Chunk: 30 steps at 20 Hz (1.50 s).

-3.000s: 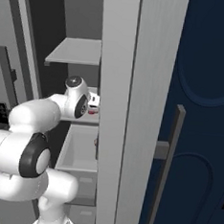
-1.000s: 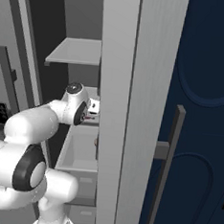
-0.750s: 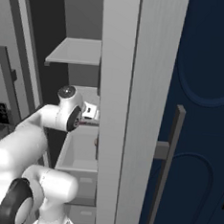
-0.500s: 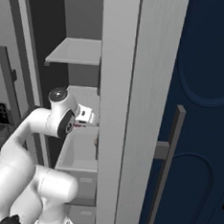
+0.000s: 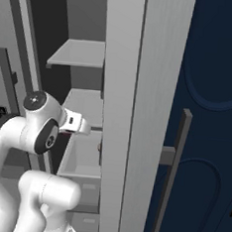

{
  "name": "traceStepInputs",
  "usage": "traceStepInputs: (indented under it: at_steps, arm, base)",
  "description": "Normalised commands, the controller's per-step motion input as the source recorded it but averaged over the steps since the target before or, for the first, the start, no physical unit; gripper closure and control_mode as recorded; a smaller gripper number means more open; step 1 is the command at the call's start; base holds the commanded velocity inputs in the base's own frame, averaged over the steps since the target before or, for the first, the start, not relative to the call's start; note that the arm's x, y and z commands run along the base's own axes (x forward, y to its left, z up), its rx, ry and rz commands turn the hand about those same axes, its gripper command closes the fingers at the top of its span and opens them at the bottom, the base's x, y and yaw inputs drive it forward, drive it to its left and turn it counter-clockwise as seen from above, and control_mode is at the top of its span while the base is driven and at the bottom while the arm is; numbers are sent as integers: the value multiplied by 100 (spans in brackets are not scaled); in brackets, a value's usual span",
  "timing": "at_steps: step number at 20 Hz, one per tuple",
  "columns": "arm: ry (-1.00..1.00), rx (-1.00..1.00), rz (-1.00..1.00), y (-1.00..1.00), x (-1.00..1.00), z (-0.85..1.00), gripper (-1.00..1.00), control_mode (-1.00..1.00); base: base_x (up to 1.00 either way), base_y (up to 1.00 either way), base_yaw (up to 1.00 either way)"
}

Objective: Take the strawberry from the fridge and place it on top of the pancake, located on the dining counter.

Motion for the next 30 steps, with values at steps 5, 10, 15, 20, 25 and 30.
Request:
traceStepInputs:
  at_steps: [5, 10, 15, 20, 25, 30]
  arm:
    - [1, 0, 0, 0, -88, 73, 100, -100]
    - [0, 0, 0, 0, -93, 55, 100, -100]
    - [0, 0, 0, 1, -89, 21, 100, -100]
    - [3, -2, 0, 19, -28, 1, 100, -100]
    - [6, -4, 0, 30, 2, 4, 100, -100]
    - [0, 0, 0, 2, 7, 0, 100, -100]
  base:
    - [0, 0, 0]
    - [0, 0, 0]
    - [0, 0, 0]
    - [0, 0, 0]
    - [0, 0, 0]
    - [0, 0, 0]
